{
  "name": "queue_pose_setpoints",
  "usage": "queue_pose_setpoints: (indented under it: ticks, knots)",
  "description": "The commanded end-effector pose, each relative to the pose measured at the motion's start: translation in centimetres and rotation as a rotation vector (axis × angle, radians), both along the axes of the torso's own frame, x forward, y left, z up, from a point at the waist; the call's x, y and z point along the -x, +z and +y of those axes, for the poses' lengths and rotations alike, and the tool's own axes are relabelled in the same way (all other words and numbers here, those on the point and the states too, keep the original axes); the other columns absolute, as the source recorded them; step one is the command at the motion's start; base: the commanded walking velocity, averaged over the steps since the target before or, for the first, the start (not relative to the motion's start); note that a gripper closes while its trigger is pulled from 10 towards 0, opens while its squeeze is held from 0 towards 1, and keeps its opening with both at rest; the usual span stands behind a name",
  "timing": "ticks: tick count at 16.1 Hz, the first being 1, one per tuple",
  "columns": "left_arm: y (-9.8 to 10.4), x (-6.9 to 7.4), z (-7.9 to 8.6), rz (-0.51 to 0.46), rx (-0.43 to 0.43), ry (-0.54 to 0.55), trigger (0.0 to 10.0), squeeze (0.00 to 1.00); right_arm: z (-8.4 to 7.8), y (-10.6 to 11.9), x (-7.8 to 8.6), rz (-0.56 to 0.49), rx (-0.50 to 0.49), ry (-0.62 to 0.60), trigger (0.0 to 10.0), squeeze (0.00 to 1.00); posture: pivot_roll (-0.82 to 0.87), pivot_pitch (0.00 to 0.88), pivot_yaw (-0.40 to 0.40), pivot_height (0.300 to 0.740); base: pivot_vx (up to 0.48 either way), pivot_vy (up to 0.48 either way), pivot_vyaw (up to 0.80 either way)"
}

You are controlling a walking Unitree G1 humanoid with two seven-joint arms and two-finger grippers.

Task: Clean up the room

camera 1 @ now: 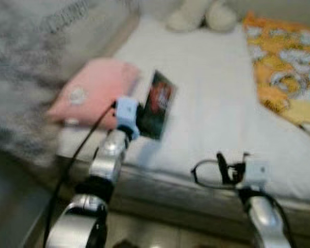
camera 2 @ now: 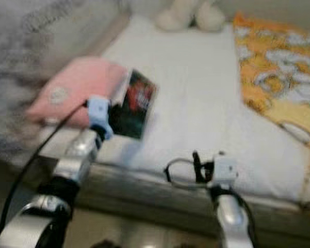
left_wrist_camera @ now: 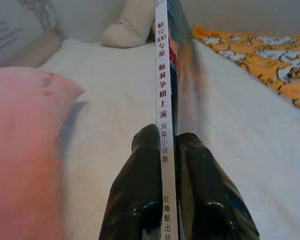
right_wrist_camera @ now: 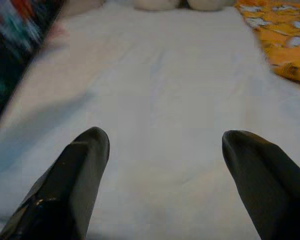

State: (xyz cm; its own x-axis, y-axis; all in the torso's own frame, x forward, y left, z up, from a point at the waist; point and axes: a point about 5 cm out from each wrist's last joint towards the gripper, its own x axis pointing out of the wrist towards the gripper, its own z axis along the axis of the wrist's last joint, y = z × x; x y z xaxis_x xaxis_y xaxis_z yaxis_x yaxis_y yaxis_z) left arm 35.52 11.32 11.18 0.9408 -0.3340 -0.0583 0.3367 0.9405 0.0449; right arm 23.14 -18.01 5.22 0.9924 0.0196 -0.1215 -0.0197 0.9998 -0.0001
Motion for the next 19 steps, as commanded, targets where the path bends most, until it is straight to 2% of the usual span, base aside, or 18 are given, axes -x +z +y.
queue_pose_setpoints:
  ticks: [1,3,5,9,15,19]
  knots:
    - [1.2,-0.8,-0.6,-0.042,-0.056,-0.004,10.0,0.00,0.3,0.3,-0.1,-0.017,0.001,0.018,10.0,0.00,-0.06,0.000,0.061,0.740,0.000,0.000,0.00]
    - [2.1,-1.3,-1.3,-0.065,-0.018,-0.018,10.0,0.00,0.4,0.3,-0.2,-0.018,0.008,0.032,10.0,0.00,-0.06,0.000,0.059,0.740,0.000,0.000,0.00]
    - [2.5,-1.4,-1.6,-0.076,0.007,-0.017,10.0,0.00,0.4,0.3,-0.1,-0.021,0.004,0.034,10.0,0.00,-0.07,0.000,0.062,0.740,0.429,0.000,0.00]
    - [1.8,-1.1,-2.4,-0.058,0.021,-0.029,10.0,0.00,0.5,0.2,0.2,-0.016,0.004,0.038,10.0,0.00,-0.08,0.000,0.063,0.740,0.471,0.000,0.00]
    - [1.7,-1.0,-2.7,-0.053,0.029,-0.033,10.0,0.00,0.5,0.1,0.6,-0.007,0.004,0.045,10.0,0.00,-0.08,0.000,0.061,0.740,0.471,0.000,0.00]
    - [1.9,-0.9,-4.2,-0.049,0.049,-0.067,10.0,0.00,0.6,0.0,1.2,0.004,0.003,0.054,10.0,0.00,-0.09,0.000,0.059,0.740,0.472,0.000,0.00]
